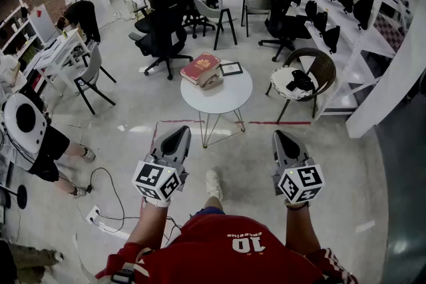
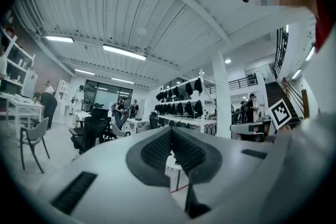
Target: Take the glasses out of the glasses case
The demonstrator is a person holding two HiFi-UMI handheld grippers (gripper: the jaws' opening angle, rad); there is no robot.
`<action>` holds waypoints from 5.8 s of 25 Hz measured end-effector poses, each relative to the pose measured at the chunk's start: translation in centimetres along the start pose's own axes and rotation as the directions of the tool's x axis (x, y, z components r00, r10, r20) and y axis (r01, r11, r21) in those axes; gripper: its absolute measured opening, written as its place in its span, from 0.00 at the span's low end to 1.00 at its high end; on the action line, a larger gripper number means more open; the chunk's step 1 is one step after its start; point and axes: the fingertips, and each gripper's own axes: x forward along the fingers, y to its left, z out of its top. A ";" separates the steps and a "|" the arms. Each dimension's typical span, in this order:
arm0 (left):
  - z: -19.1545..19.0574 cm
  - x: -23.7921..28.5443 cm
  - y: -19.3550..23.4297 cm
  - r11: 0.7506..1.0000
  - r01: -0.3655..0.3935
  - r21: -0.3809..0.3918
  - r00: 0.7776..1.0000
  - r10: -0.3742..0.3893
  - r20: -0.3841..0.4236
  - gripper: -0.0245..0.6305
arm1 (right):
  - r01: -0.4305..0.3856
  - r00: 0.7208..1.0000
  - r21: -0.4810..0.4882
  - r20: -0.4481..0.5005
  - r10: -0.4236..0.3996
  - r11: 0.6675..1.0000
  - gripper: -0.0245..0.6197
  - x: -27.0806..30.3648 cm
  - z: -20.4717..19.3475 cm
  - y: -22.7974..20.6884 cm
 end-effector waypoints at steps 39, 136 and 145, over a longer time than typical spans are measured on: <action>-1.4 2.6 1.5 1.000 0.015 -0.022 0.999 -0.016 -0.036 0.05 | 0.014 1.000 0.044 -0.011 -0.014 0.999 0.07 2.1 -1.0 -1.4; -4.7 36.7 36.6 0.993 -0.056 -0.103 0.996 0.047 -0.081 0.05 | -0.330 0.927 -0.022 -0.196 0.320 0.944 0.15 57.3 -2.3 -8.4; -7.2 36.8 38.4 0.991 -0.108 -0.085 0.987 0.096 -0.132 0.05 | -0.387 0.873 -0.080 -0.353 0.336 0.919 0.20 59.8 -9.6 -9.1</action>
